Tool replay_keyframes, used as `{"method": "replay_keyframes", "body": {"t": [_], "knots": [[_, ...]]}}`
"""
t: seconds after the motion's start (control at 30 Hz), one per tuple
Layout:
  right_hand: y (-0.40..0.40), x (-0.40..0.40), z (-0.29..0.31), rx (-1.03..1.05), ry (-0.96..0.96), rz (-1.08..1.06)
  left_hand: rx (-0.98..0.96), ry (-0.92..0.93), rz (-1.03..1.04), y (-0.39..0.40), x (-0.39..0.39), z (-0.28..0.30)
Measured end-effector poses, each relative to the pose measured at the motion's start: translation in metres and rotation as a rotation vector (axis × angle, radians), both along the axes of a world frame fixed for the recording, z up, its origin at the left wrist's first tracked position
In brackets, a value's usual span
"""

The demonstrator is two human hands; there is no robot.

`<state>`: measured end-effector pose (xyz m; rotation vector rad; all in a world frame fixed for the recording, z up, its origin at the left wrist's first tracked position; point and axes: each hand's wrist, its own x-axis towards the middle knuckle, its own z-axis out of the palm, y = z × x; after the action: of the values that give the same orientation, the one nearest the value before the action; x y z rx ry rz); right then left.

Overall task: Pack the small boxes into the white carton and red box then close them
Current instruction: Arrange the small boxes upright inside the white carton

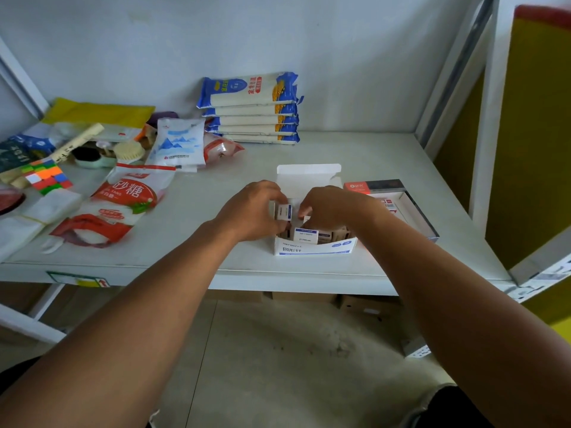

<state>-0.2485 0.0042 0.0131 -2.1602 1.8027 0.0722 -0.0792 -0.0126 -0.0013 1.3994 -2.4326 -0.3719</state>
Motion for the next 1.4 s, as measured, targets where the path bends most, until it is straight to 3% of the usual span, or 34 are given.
{"method": "replay_keyframes", "body": {"t": [0.13,0.27,0.37,0.47,0.6,0.8,1.0,1.17,1.4], "knots": [[0.000,-0.001,-0.006,-0.149,0.015,-0.056,0.000,0.013,0.021,-0.002,0.001,-0.002],[0.001,-0.002,-0.006,-0.171,-0.052,-0.068,0.021,0.057,0.013,-0.003,0.002,-0.004],[0.000,0.000,-0.002,-0.272,-0.200,-0.136,0.076,0.194,0.026,-0.006,0.004,-0.005],[0.003,0.008,0.000,-0.207,-0.316,-0.104,0.157,0.333,0.094,-0.008,0.006,-0.004],[0.006,0.017,-0.006,-0.162,-0.230,-0.058,0.166,0.304,0.084,-0.009,0.006,-0.004],[0.003,0.010,0.007,-0.237,-0.302,-0.147,0.163,0.289,0.087,-0.012,0.007,-0.006],[0.007,0.021,-0.007,-0.247,-0.135,-0.018,0.142,0.324,0.093,-0.012,0.007,-0.008],[0.003,0.010,-0.012,-0.169,-0.253,-0.166,0.104,0.274,0.063,-0.012,0.010,-0.011],[0.000,0.015,-0.012,-0.217,-0.345,-0.061,0.099,0.290,0.075,-0.012,0.011,-0.012]]}}
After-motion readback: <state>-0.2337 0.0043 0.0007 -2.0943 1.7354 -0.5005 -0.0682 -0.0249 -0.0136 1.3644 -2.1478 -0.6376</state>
